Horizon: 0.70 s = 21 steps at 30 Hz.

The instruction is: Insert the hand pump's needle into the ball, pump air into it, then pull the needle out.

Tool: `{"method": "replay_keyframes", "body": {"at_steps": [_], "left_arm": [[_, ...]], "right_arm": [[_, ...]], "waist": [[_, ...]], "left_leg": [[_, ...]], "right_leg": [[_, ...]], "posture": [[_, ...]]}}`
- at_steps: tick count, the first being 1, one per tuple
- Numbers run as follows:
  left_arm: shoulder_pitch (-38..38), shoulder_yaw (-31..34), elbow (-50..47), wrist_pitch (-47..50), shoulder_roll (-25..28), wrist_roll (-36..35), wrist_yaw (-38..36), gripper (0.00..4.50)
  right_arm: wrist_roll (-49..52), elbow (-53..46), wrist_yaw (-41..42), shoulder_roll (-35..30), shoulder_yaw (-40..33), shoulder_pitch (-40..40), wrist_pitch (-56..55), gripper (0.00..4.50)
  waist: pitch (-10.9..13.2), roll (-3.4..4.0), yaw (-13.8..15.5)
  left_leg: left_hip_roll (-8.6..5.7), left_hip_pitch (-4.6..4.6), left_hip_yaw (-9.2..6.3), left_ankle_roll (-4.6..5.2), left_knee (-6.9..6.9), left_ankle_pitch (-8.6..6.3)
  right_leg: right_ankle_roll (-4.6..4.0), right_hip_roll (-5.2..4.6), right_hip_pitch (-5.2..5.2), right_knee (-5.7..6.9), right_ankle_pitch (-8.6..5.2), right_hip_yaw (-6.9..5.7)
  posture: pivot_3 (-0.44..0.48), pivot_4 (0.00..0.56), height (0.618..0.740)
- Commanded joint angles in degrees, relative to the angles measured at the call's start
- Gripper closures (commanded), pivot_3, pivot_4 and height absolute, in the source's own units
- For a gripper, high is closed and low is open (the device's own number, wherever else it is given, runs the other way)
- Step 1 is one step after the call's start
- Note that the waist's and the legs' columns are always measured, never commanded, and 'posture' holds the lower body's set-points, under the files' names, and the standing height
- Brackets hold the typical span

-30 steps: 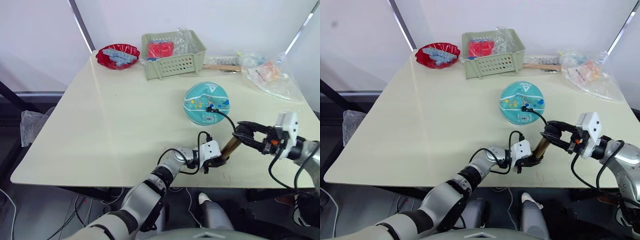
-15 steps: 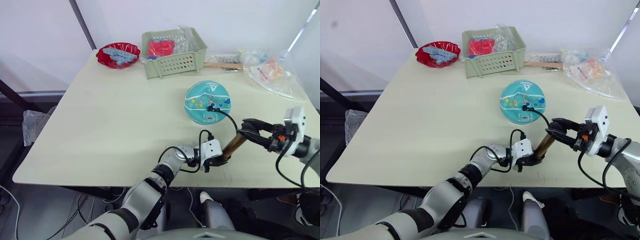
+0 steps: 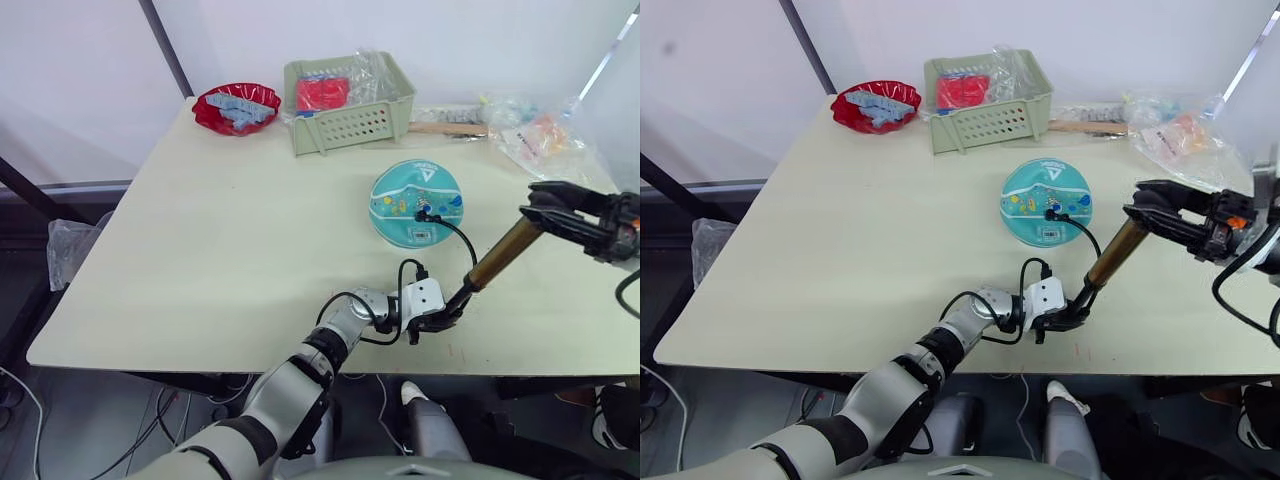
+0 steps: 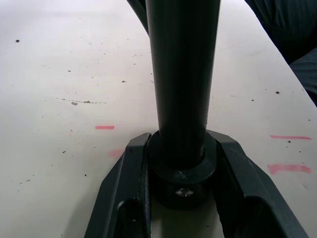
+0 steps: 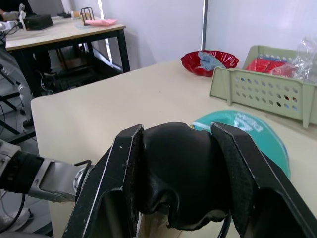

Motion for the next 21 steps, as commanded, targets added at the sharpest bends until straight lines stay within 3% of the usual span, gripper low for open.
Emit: {"method": "replay_keyframes", "body": {"at_steps": [1, 8, 17, 21], "left_arm": [[3.2, -1.8, 5.8, 3.9, 2.9, 3.5, 0.2, 3.31], [3.0, -1.6, 6.0, 4.0, 2.9, 3.5, 0.1, 3.31], [2.9, -1.6, 6.1, 4.0, 2.8, 3.5, 0.4, 3.31], [3.0, -1.7, 6.0, 4.0, 2.9, 3.4, 0.4, 3.31]], "right_arm": [[4.0, 0.5, -0.8, -1.2, -6.0, -4.1, -0.1, 2.82], [2.8, -0.6, -1.4, 1.9, -3.6, -3.9, -0.2, 2.82], [-9.3, -3.3, -5.4, 14.7, 8.1, 5.9, -8.0, 2.82], [-13.9, -2.2, -4.5, 17.6, 10.9, 10.6, -11.6, 2.82]], "waist": [[0.0, -0.02, 0.0], [0.0, 0.0, 0.0], [-0.6, -0.58, -0.2], [-0.8, -0.79, -0.2]], "left_leg": [[0.0, 0.0, -0.01, 0.0, 0.0, 0.0], [-0.01, -0.05, -0.01, 0.0, 0.0, 0.0], [0.07, 0.18, -0.03, 0.0, -0.12, 0.0], [0.09, 0.27, -0.07, -0.01, -0.17, 0.0]], "right_leg": [[0.0, 0.0, 0.0, 0.0, 0.0, -0.01], [-0.01, 0.0, -0.05, 0.0, 0.02, 0.0], [0.01, 0.09, 0.07, 0.02, 0.0, 0.01], [-0.02, 0.09, 0.08, 0.02, -0.01, 0.01]], "posture": [[0.0, 0.15, 0.737], [0.0, 0.15, 0.737], [0.0, 0.15, 0.737], [0.0, 0.15, 0.737]]}}
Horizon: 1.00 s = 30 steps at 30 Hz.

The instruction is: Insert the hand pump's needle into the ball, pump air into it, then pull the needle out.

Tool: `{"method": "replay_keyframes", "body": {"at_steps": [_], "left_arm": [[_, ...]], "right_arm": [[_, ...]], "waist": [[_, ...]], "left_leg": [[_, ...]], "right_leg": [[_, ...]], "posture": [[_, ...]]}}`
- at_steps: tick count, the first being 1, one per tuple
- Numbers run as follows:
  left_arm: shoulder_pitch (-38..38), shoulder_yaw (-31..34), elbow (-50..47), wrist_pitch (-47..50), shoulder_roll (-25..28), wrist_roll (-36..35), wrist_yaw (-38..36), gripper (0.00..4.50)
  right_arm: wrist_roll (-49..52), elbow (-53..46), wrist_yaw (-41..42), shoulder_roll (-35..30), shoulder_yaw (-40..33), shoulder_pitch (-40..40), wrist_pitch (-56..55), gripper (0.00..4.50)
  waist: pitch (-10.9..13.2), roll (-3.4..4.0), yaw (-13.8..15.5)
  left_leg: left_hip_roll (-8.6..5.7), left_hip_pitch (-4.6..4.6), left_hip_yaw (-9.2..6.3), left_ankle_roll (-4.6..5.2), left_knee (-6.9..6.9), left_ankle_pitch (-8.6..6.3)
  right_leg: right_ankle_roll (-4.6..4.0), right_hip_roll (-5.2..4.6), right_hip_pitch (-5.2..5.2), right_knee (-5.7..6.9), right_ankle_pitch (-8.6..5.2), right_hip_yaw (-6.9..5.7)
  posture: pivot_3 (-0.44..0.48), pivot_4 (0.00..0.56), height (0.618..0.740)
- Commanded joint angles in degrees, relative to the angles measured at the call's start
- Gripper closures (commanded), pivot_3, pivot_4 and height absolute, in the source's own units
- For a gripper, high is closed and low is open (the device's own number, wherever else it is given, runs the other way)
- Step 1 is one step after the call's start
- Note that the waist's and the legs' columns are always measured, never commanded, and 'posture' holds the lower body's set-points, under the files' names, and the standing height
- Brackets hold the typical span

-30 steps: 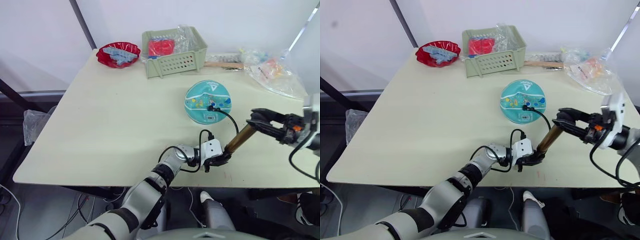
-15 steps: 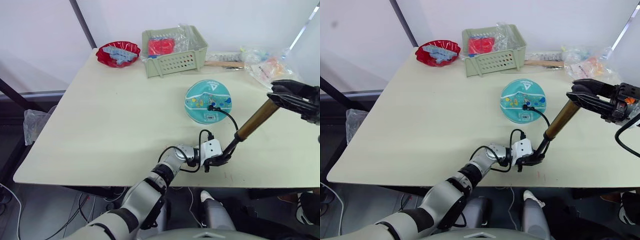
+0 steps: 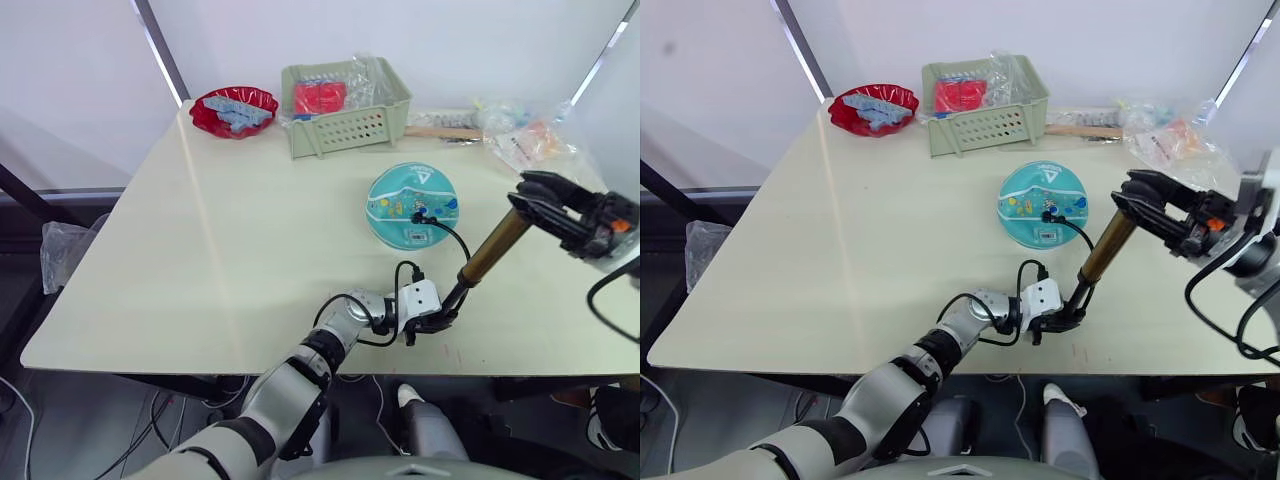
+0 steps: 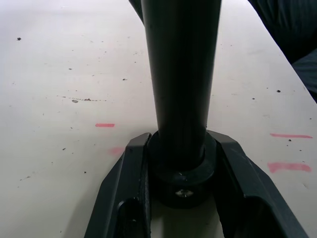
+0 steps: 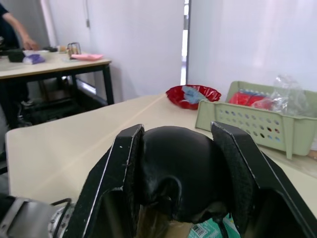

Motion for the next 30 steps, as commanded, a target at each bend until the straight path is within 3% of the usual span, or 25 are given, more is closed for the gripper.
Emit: {"method": "replay_keyframes", "body": {"at_steps": [1, 16, 24, 30], "left_arm": [[2.7, -1.7, 5.6, 3.9, 2.3, 3.3, 0.0, 3.31], [2.4, -1.8, 5.7, 3.8, 2.3, 3.4, -0.2, 3.31], [2.3, -1.7, 6.0, 3.8, 2.4, 3.6, -0.1, 3.31], [2.4, -1.7, 5.9, 3.7, 2.4, 3.5, -0.2, 3.31]], "right_arm": [[-5.3, 2.5, 1.0, 1.0, 5.6, 4.7, -0.5, 2.82], [-17.4, 9.0, 0.4, 4.7, 15.5, 12.1, -8.8, 2.82], [-10.4, 3.9, 0.1, 5.1, 10.1, 9.1, -8.0, 2.82], [-3.9, 0.5, -0.9, 0.6, 3.4, 4.6, -3.1, 2.82]], "waist": [[-0.1, -0.08, 0.0], [-0.4, -0.29, 0.0], [-0.3, -0.17, 0.1], [0.2, 0.4, 0.1]], "left_leg": [[0.0, 0.01, 0.0, 0.0, 0.0, 0.0], [0.03, 0.05, -0.03, -0.01, -0.06, -0.01], [0.03, 0.04, -0.04, -0.01, -0.06, -0.01], [-0.04, -0.06, 0.01, 0.0, -0.06, 0.0]], "right_leg": [[0.0, 0.0, 0.0, 0.0, 0.0, 0.0], [-0.27, -0.04, 0.01, 0.0, -0.16, -0.02], [-0.27, -0.03, 0.01, 0.0, -0.16, -0.03], [-0.23, -0.02, -0.02, 0.0, -0.14, -0.02]], "posture": [[0.0, 0.15, 0.737], [0.0, 0.15, 0.737], [0.0, 0.15, 0.737], [0.0, 0.15, 0.737]]}}
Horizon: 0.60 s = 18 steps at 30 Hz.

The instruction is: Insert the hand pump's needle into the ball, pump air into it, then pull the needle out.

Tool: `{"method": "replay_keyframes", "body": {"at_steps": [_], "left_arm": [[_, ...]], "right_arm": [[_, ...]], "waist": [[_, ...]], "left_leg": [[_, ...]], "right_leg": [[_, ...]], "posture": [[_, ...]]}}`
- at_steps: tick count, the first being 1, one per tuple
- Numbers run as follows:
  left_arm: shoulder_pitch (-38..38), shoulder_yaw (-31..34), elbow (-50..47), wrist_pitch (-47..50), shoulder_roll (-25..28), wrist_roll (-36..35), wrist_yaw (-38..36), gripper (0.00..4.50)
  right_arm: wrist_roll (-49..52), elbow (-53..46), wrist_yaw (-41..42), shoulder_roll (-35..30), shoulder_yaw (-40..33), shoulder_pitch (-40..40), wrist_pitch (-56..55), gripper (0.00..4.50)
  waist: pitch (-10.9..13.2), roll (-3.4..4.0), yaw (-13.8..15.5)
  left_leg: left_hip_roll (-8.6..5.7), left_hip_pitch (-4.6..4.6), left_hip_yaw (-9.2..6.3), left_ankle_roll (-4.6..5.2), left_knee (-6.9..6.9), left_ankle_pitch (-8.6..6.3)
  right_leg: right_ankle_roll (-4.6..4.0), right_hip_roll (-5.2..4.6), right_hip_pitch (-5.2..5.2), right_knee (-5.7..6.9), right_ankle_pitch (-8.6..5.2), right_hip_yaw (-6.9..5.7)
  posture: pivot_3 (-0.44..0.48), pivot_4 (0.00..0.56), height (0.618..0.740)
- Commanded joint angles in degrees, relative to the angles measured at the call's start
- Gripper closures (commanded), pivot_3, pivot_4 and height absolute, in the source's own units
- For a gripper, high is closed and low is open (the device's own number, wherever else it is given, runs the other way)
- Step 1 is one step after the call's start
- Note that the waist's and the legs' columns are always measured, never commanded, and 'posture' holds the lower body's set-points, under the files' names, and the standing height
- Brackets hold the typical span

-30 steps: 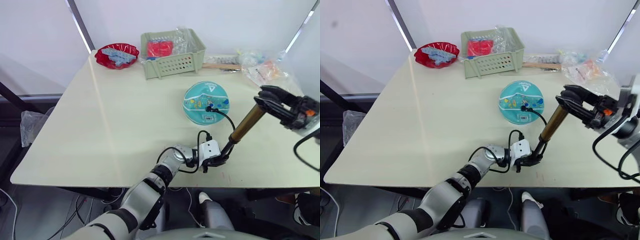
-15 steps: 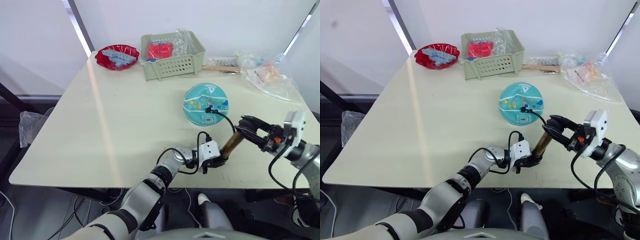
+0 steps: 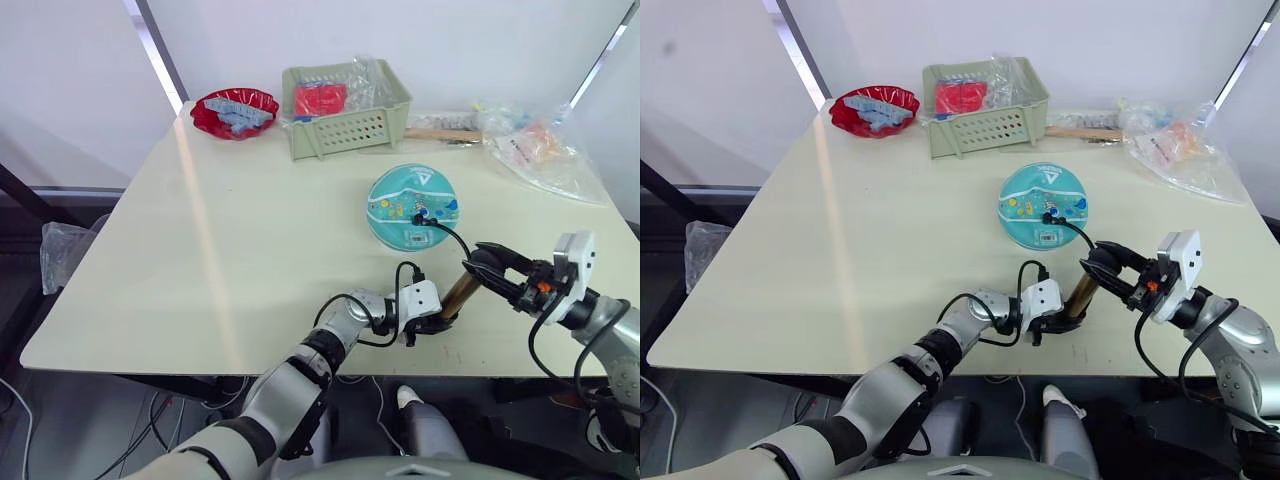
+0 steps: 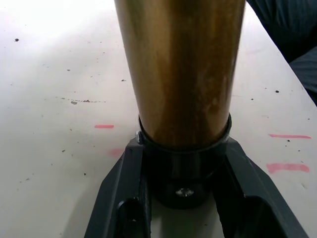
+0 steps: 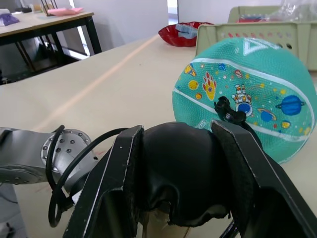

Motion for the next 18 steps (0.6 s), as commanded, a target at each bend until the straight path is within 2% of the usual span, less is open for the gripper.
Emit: {"method": "replay_keyframes", "body": {"at_steps": [1, 10, 18], "left_arm": [[2.9, -1.8, 5.5, 3.5, 2.7, 3.5, 0.4, 3.31], [3.0, -1.9, 5.4, 3.4, 2.6, 3.5, 0.2, 3.31], [3.0, -2.0, 5.4, 3.4, 2.5, 3.6, 0.1, 3.31]], "right_arm": [[6.3, -3.6, -0.3, -3.2, -6.3, -3.2, 3.2, 2.82], [15.1, -3.9, 0.0, -11.7, -15.3, -8.5, 10.6, 2.82], [21.0, -3.0, -1.2, -17.7, -20.2, -13.0, 16.5, 2.82]], "waist": [[0.2, 0.19, 0.1], [0.4, 0.29, 0.1], [0.5, 0.31, 0.2]], "left_leg": [[-0.02, -0.02, 0.01, 0.0, 0.0, 0.0], [-0.06, -0.07, 0.0, 0.01, 0.0, 0.0], [-0.05, -0.09, 0.01, 0.01, 0.0, 0.01]], "right_leg": [[0.02, -0.01, -0.01, 0.0, 0.01, 0.0], [0.18, -0.02, -0.02, -0.02, 0.1, -0.01], [0.17, -0.03, -0.03, -0.02, 0.1, -0.01]], "posture": [[0.0, 0.15, 0.737], [0.0, 0.15, 0.737], [0.0, 0.15, 0.737]]}}
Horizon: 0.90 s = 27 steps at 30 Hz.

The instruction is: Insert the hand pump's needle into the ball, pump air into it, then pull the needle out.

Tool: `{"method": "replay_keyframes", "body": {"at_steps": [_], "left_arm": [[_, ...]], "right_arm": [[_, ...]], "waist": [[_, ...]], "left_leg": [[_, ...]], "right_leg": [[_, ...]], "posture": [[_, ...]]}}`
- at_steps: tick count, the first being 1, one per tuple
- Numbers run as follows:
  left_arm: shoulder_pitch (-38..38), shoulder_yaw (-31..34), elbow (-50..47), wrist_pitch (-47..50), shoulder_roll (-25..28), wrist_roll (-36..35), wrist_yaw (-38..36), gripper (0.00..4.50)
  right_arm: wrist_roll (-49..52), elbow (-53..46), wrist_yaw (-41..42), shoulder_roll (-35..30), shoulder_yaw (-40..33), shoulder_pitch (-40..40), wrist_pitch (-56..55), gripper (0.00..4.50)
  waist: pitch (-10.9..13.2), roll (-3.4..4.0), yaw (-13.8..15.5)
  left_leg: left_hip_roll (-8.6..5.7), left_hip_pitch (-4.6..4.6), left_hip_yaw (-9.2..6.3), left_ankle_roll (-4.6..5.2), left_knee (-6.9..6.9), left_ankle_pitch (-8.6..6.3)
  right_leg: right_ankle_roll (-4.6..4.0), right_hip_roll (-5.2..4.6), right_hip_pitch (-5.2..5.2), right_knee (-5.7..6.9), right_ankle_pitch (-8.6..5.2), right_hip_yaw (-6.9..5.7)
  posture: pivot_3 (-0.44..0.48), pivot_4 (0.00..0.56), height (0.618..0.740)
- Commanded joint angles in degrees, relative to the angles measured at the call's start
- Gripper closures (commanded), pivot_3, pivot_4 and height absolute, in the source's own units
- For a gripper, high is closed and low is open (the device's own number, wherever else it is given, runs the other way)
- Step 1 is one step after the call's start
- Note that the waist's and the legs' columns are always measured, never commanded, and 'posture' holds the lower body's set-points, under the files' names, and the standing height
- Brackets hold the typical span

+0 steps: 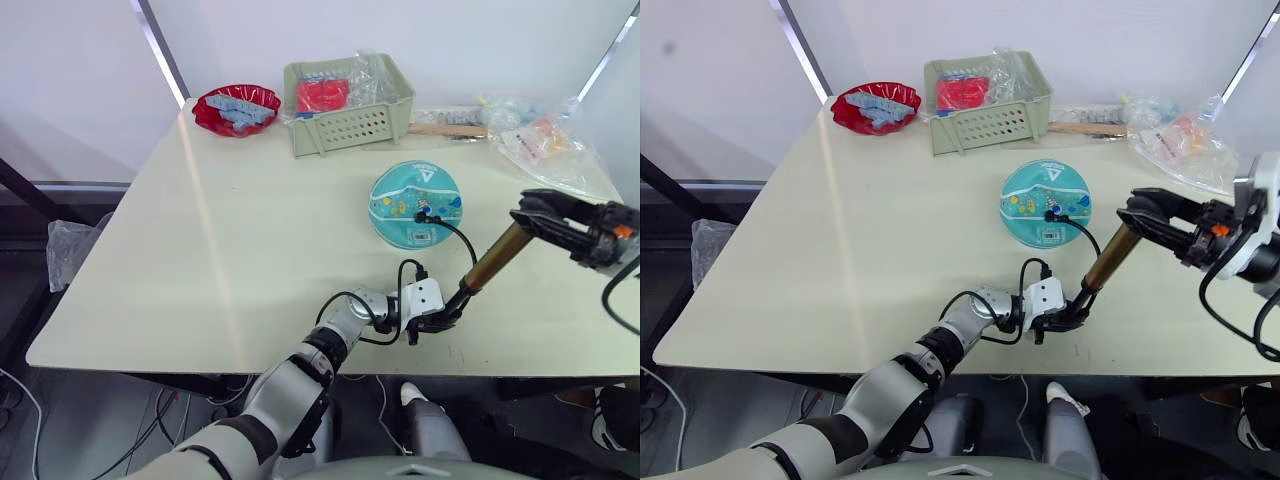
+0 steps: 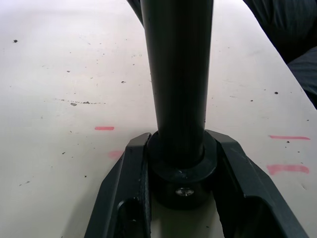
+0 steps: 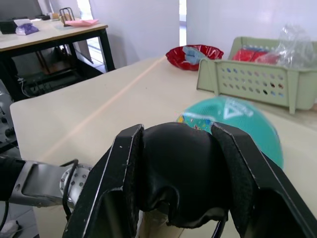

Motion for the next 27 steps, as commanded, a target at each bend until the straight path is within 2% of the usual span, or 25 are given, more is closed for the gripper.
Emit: {"method": "replay_keyframes", "body": {"at_steps": [1, 6, 10, 21, 27], "left_arm": [[3.3, -2.0, 5.4, 3.7, 2.8, 3.8, 0.5, 3.31], [3.3, -2.0, 5.4, 3.7, 2.9, 3.8, 0.5, 3.31], [3.3, -2.0, 5.5, 3.6, 3.0, 3.8, 0.5, 3.31], [3.3, -2.1, 5.4, 3.7, 3.0, 3.9, 0.8, 3.31], [3.5, -2.1, 5.3, 3.8, 3.1, 3.9, 0.9, 3.31]], "right_arm": [[4.0, -0.4, -1.0, -2.9, -7.0, -3.4, 1.1, 2.82], [6.7, 0.6, -1.5, -5.4, -8.5, -6.3, 3.3, 2.82], [3.6, -0.7, -0.7, -5.1, -4.7, -4.5, 3.9, 2.82], [-14.3, 1.2, 1.3, 1.2, 9.3, 6.0, -6.7, 2.82], [-20.0, 2.7, -1.0, 7.5, 14.3, 9.5, -12.4, 2.82]], "waist": [[0.0, 0.01, 0.0], [0.0, -0.01, 0.0], [0.1, 0.07, 0.0], [-0.4, -0.47, -0.1], [-0.7, -0.77, -0.1]], "left_leg": [[0.0, 0.0, 0.01, 0.0, 0.0, 0.0], [-0.01, -0.02, 0.02, 0.0, 0.0, 0.0], [-0.01, -0.04, 0.01, 0.0, 0.0, 0.0], [0.05, 0.08, -0.01, 0.0, 0.0, 0.0], [0.07, 0.15, -0.04, -0.02, 0.0, -0.01]], "right_leg": [[0.0, 0.0, 0.0, 0.0, 0.0, 0.0], [-0.02, -0.03, 0.0, -0.03, -0.01, 0.01], [-0.02, -0.04, -0.02, -0.04, 0.0, 0.01], [-0.01, 0.02, 0.05, -0.03, -0.01, 0.0], [-0.04, 0.01, 0.06, -0.03, -0.03, 0.0]], "posture": [[0.0, 0.15, 0.737], [0.0, 0.15, 0.737], [0.0, 0.15, 0.737], [0.0, 0.15, 0.737], [0.0, 0.15, 0.737]]}}
